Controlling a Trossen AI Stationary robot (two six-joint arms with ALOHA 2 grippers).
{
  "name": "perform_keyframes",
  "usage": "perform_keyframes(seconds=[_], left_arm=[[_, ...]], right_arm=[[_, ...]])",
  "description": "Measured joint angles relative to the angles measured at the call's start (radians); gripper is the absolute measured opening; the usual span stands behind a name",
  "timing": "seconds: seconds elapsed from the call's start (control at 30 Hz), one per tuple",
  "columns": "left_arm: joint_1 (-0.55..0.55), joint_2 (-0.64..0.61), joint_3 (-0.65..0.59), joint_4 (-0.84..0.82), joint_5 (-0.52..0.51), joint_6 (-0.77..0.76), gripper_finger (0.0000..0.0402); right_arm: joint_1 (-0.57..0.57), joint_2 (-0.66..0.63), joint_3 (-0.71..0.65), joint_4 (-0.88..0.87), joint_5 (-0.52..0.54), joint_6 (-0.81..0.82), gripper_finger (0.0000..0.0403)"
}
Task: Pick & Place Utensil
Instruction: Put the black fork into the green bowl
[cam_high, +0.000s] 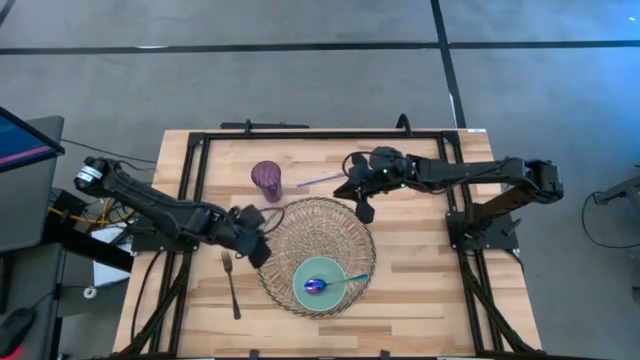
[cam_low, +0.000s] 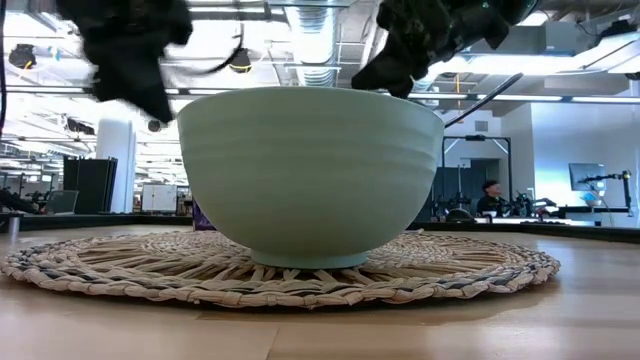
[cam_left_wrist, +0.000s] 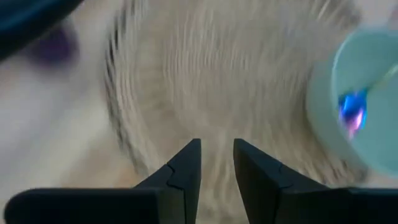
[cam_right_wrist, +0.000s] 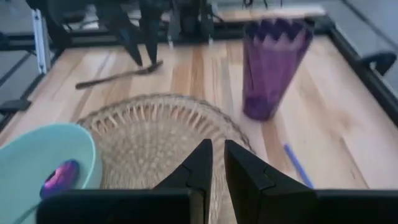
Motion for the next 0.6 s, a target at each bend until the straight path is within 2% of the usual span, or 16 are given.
perform_keyframes(seconds=[0.13,0.23,0.43,0.6], left_arm=[[-0.024,0.01,0.0,-0.128,0.201,-0.289,0.0095],[-0.059,0.03,0.0,-0.181,0.292,-0.479,0.0095],[-0.16,0.134,0.0,-0.171,0.308,-0.744,0.0095],[-0.252,0.24,0.0,-0.168,0.402,-0.956,0.0095]], right_arm=[[0.009,0.01,0.0,0.011,-0.001,-0.004,0.0036],[0.008,0.012,0.0,0.024,-0.001,-0.004,0.0036],[0.008,0.013,0.0,0.017,-0.001,-0.003,0.0036],[0.013,0.013,0.0,0.014,-0.001,-0.003,0.0036]])
